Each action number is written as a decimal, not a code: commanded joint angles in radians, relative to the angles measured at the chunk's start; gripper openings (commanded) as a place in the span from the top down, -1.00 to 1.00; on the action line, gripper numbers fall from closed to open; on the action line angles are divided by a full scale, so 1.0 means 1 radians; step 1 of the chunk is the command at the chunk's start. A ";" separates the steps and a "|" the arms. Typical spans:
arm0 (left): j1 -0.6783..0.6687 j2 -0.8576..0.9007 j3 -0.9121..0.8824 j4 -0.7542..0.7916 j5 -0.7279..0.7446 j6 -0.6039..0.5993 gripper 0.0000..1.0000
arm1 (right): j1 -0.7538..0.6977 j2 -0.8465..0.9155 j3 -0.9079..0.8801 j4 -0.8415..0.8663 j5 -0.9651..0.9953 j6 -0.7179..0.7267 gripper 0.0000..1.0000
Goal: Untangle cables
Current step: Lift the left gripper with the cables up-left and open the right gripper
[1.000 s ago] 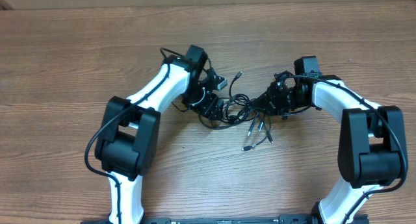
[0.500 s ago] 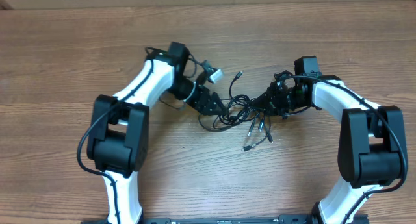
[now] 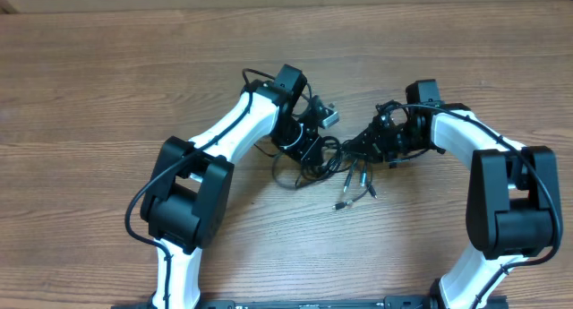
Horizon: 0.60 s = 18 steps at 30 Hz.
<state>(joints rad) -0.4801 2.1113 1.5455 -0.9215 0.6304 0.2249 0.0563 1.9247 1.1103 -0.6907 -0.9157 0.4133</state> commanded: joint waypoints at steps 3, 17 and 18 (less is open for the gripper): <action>0.062 -0.148 0.266 -0.183 -0.200 -0.018 0.92 | -0.058 -0.025 0.003 -0.079 0.100 -0.082 0.65; 0.067 -0.426 0.410 -0.236 -0.355 -0.024 0.91 | -0.132 -0.060 0.135 -0.440 0.381 -0.282 -0.06; 0.067 -0.425 0.410 -0.239 -0.354 -0.024 0.91 | -0.132 -0.072 0.163 -0.476 0.380 -0.310 -0.06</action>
<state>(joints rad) -0.4152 1.6585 1.9572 -1.1534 0.3515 0.2108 -0.0673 1.9190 1.1767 -1.1255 -0.5732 0.2348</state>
